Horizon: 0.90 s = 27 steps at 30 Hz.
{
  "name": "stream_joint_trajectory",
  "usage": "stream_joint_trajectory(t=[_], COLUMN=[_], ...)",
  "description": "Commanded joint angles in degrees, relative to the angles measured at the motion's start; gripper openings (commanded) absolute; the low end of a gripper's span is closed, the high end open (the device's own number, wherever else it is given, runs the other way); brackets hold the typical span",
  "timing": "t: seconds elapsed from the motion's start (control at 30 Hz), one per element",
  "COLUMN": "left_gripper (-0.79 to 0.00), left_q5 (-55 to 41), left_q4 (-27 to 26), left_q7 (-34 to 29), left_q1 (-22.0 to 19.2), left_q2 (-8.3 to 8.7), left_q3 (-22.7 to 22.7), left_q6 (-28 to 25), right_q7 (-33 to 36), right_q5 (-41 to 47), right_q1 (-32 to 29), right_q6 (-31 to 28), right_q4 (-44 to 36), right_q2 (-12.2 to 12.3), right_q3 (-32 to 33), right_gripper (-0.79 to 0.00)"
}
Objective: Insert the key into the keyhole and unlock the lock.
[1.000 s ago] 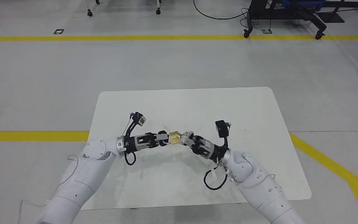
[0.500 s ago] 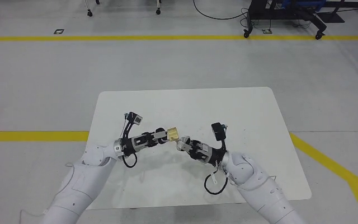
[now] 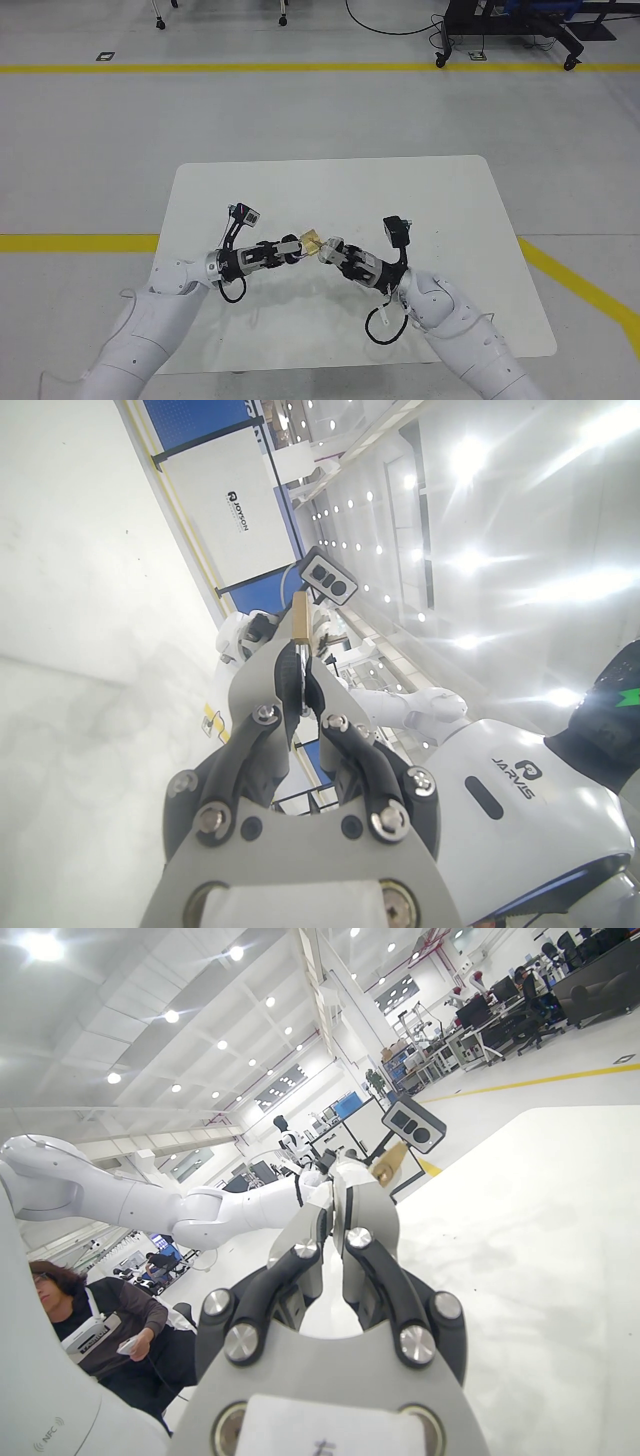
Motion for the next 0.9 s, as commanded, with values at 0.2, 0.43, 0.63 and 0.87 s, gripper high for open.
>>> stream_joint_trajectory(t=[0.2,0.43,0.63,0.87], left_gripper=[-0.785,-0.785,-0.785,-0.785], left_q5=[6.9,14.0,20.8,29.1], left_q4=[-3.8,-8.7,-8.6,-9.9], left_q7=[8.2,12.9,16.4,22.0], left_q1=[2.4,5.2,5.1,5.3], left_q2=[0.31,1.04,0.94,0.51], left_q3=[-1.6,-2.1,-1.6,-0.5], left_q6=[-8.1,-12.9,-12.5,-11.6], right_q7=[0.4,7.5,12.8,17.4], right_q5=[12.0,20.8,25.8,28.0], right_q1=[1.4,5.5,6.7,6.3], right_q6=[0.0,1.2,0.0,0.0], right_q4=[7.2,14.1,15.4,14.0], right_q2=[-0.4,-2.4,-3.3,-3.4], right_q3=[0.1,-4.1,-5.6,-4.8], right_gripper=[-0.785,-0.785,-0.785,-0.785])
